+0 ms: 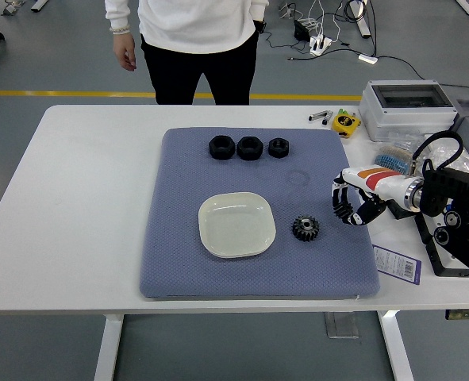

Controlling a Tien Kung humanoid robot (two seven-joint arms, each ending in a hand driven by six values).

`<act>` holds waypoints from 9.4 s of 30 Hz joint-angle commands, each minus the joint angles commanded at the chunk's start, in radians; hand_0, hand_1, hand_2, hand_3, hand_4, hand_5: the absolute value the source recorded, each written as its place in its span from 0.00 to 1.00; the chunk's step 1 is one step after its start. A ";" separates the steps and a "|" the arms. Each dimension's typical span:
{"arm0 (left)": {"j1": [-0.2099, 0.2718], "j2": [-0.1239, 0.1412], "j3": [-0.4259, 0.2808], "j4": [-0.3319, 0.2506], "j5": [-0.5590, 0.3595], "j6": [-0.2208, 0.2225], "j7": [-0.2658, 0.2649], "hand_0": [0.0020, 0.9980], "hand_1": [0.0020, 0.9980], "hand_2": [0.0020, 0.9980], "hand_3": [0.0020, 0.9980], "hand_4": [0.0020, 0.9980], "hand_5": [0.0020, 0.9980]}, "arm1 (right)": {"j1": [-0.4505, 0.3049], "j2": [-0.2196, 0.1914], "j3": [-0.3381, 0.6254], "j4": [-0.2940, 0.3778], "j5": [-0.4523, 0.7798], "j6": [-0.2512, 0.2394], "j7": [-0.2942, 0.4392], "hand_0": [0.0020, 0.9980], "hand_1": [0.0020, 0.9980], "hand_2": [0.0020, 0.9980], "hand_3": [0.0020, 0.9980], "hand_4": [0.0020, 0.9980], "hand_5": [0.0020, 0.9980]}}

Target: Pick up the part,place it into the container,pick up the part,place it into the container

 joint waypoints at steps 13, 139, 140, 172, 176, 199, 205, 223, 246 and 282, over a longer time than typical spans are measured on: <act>0.002 0.007 -0.009 0.000 0.020 0.003 0.002 0.76 0.70 0.74 0.59 0.69 0.62 | 0.176 0.123 -0.149 0.010 0.058 0.020 -0.060 0.00 0.06 0.18 0.15 0.63 0.09; -0.004 0.011 -0.014 0.000 0.035 0.045 -0.016 0.74 0.68 0.68 0.57 0.65 0.60 | 0.083 0.139 -0.261 -0.089 -0.130 -0.010 -0.010 0.26 0.39 0.49 0.45 0.52 0.08; -0.004 0.011 -0.014 0.000 0.034 0.045 -0.016 0.74 0.68 0.68 0.57 0.65 0.60 | 0.083 0.139 -0.262 -0.089 -0.130 -0.008 -0.009 0.26 0.39 0.49 0.45 0.52 0.08; -0.006 0.009 -0.014 0.000 0.033 0.044 -0.016 0.74 0.68 0.68 0.57 0.65 0.60 | 0.087 0.140 -0.280 -0.106 0.071 -0.016 -0.017 0.00 0.00 0.10 0.24 0.25 0.00; -0.006 0.009 -0.013 0.000 0.033 0.045 -0.016 0.74 0.68 0.68 0.57 0.65 0.59 | 0.088 0.135 -0.270 -0.103 0.080 -0.021 -0.015 0.00 0.00 0.06 0.22 0.29 0.00; 0.005 0.013 -0.023 0.000 0.062 0.043 -0.008 0.74 0.69 0.67 0.57 0.65 0.60 | 0.131 0.156 -0.193 -0.049 0.029 -0.125 -0.028 0.00 0.00 0.04 0.19 0.35 0.05; 0.003 0.014 -0.020 0.000 0.057 0.041 -0.009 0.74 0.68 0.67 0.57 0.65 0.59 | 0.158 0.212 -0.211 -0.056 0.019 -0.150 -0.043 0.00 0.00 0.04 0.19 0.35 0.04; -0.010 0.015 -0.009 0.000 0.043 0.041 -0.010 0.74 0.68 0.67 0.57 0.65 0.59 | 0.194 0.433 -0.296 -0.218 -0.006 -0.217 -0.136 0.00 0.00 0.05 0.18 0.38 0.06; -0.013 0.016 -0.015 0.000 0.050 0.042 -0.010 0.74 0.67 0.67 0.57 0.65 0.59 | 0.181 0.433 -0.365 -0.263 0.040 -0.218 -0.120 0.00 0.00 0.09 0.30 0.25 0.00; -0.008 0.017 -0.015 0.000 0.056 0.045 -0.009 0.73 0.67 0.65 0.56 0.63 0.58 | 0.211 0.433 -0.383 -0.251 0.080 -0.216 -0.039 0.15 0.25 0.35 0.45 0.90 0.40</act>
